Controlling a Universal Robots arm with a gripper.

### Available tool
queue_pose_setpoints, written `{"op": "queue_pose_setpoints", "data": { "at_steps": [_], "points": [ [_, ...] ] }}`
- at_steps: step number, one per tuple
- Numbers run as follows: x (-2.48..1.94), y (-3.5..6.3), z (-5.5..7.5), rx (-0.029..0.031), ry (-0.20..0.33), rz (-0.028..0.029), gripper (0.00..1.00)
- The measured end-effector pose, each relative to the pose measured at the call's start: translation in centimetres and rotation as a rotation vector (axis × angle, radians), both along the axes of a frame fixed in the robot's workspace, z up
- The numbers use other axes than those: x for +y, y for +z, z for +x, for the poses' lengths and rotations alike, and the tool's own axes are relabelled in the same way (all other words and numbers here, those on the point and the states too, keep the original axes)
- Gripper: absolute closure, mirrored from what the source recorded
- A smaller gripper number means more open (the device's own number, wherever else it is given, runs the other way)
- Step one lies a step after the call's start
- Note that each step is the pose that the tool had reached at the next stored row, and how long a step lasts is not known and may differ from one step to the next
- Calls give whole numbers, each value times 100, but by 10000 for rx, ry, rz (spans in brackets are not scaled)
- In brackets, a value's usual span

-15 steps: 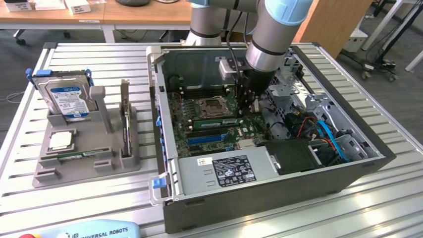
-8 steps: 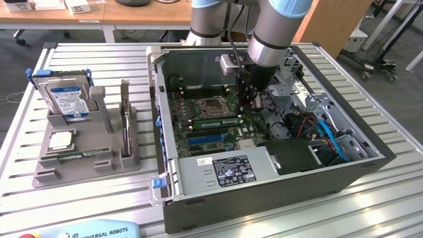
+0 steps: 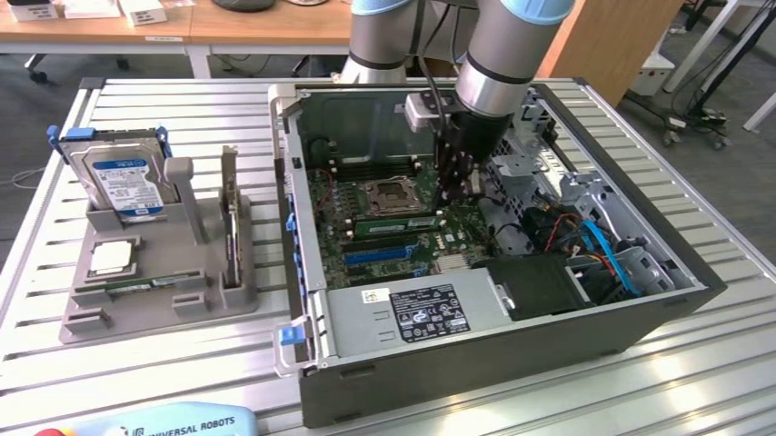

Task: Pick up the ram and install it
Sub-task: 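Press down the ram until it locks into place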

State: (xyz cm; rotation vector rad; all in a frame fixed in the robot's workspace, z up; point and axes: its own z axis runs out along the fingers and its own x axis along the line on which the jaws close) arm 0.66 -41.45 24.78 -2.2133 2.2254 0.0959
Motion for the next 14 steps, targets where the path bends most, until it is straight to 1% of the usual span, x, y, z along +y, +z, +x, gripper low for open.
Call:
{"op": "queue_pose_setpoints", "data": {
  "at_steps": [6,14],
  "points": [
    [-1,1,-16,0,1,-2,90],
    [5,1,-201,-1,-2,-2,90]
  ]
}}
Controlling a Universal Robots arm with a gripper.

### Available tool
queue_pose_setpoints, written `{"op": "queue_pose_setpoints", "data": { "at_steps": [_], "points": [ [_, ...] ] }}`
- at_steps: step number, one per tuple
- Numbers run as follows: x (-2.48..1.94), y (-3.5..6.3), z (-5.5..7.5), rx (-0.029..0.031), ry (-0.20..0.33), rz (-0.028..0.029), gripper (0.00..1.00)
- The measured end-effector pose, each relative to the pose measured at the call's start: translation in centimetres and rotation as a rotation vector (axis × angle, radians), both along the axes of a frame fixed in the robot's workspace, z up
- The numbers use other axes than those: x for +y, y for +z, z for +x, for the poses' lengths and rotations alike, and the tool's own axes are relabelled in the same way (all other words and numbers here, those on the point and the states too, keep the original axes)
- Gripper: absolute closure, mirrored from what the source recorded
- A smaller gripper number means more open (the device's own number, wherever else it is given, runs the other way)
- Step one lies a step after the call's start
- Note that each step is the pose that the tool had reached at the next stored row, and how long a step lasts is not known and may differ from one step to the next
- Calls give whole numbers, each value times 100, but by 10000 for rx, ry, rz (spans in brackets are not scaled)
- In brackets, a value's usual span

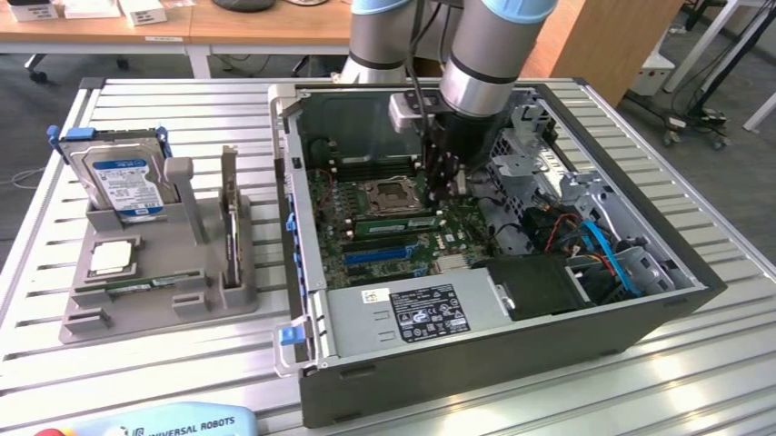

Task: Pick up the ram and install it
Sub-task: 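Press down the ram until it locks into place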

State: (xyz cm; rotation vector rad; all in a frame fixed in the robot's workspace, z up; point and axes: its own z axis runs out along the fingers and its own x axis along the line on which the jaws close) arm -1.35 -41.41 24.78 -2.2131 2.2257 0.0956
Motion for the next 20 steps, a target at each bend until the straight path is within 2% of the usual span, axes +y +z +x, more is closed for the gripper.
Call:
{"op": "queue_pose_setpoints", "data": {
  "at_steps": [20],
  "points": [
    [9,-1,-449,0,-19,-1,90]
  ]
}}
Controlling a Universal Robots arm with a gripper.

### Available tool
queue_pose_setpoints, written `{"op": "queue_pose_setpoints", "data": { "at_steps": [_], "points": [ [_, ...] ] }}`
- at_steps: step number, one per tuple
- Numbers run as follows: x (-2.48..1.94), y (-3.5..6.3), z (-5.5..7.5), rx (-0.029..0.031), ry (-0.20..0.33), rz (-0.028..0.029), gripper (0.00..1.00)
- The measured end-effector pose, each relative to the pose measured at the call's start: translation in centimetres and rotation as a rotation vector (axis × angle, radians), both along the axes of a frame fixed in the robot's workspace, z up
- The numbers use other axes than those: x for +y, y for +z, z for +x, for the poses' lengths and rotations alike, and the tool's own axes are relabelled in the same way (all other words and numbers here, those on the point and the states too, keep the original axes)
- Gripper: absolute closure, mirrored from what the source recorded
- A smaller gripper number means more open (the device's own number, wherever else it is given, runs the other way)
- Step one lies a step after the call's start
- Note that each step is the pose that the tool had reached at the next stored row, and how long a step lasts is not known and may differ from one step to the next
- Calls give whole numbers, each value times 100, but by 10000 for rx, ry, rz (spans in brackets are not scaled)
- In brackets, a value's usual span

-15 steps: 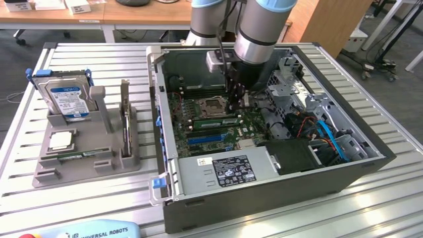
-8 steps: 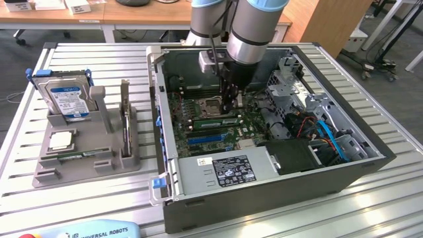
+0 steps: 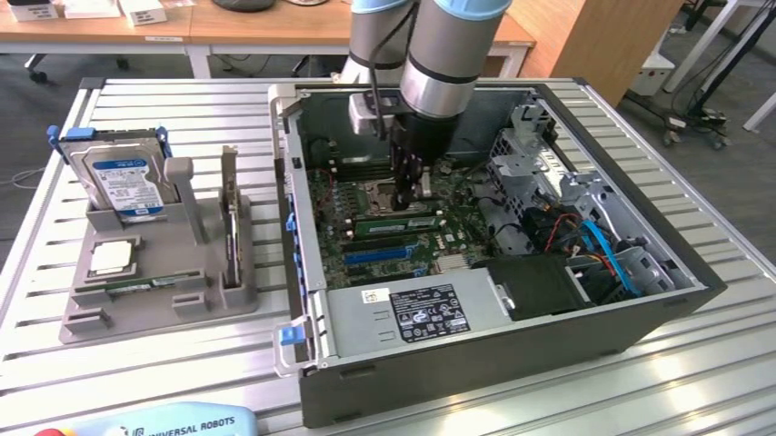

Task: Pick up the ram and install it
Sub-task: 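Press down the ram until it locks into place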

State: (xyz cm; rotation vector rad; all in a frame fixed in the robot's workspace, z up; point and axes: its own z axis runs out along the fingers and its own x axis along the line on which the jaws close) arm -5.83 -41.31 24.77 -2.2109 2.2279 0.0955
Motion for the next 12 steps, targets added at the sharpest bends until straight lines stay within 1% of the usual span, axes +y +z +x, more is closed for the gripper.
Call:
{"op": "queue_pose_setpoints", "data": {
  "at_steps": [8,12],
  "points": [
    [2,-5,-160,0,-2,0,90],
    [2,-5,-177,0,-1,0,90]
  ]
}}
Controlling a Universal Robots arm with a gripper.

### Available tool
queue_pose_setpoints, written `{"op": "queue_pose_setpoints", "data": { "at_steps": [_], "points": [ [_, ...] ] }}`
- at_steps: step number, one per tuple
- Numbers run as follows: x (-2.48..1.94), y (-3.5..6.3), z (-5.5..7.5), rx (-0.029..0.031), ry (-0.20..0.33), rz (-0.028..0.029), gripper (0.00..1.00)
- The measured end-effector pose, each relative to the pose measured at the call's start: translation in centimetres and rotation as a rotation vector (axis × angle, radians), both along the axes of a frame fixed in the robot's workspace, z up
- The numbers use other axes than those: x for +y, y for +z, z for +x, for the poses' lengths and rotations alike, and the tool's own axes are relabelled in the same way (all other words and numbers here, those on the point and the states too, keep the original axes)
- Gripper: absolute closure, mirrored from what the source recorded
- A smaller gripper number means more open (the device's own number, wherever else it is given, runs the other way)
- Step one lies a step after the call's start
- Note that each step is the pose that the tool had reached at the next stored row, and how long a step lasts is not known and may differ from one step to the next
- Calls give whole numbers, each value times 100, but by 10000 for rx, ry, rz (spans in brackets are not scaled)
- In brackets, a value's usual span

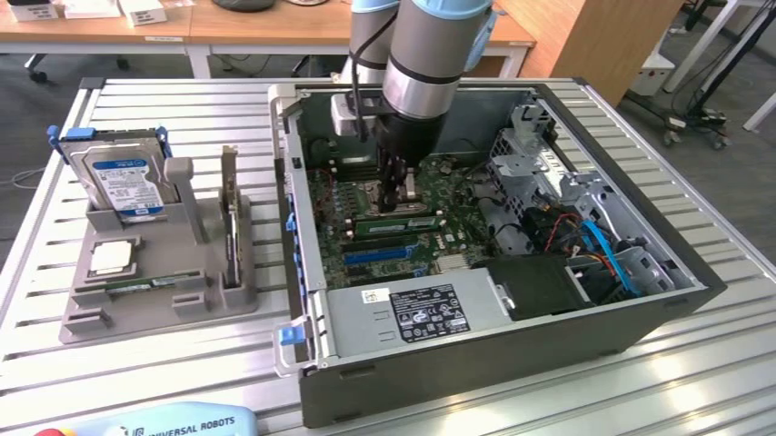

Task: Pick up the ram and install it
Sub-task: 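Press down the ram until it locks into place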

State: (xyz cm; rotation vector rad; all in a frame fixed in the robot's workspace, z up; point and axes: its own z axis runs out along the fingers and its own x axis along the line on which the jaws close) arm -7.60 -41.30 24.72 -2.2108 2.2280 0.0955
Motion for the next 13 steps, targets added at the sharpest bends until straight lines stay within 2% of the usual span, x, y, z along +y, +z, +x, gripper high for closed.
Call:
{"op": "queue_pose_setpoints", "data": {
  "at_steps": [3,8,13],
  "points": [
    [-2,0,-1,0,0,0,90],
    [-41,0,-14,0,-1,0,90],
    [-41,-3,-13,0,-1,0,90]
  ]
}}
